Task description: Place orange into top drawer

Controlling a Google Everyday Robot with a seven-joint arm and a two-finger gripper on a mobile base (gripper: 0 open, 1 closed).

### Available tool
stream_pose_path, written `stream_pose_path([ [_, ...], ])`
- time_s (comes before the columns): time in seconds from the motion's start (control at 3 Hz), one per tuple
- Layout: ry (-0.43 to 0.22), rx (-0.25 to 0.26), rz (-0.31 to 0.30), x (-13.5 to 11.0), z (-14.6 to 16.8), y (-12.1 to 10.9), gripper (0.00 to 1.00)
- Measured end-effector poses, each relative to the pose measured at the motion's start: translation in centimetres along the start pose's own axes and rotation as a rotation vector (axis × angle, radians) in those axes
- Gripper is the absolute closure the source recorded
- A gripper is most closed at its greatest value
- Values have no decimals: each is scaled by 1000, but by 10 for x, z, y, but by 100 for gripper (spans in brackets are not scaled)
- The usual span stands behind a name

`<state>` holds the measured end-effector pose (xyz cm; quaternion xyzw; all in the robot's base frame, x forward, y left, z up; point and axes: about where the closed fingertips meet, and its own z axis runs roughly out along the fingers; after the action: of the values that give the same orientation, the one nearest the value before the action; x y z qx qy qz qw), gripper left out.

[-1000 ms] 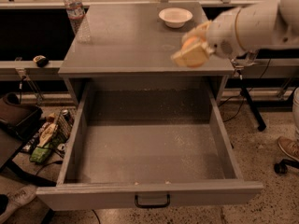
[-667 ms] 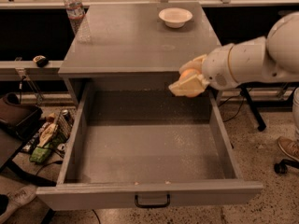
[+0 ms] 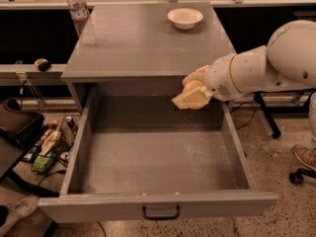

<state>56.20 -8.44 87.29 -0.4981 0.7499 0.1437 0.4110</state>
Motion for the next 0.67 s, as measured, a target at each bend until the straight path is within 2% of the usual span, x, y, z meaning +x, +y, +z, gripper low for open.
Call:
stream_pose_path([
  [0.33,64,-52,-30,18,54,25,100],
  [0.67,130,-151,-12,67,127,64,100],
])
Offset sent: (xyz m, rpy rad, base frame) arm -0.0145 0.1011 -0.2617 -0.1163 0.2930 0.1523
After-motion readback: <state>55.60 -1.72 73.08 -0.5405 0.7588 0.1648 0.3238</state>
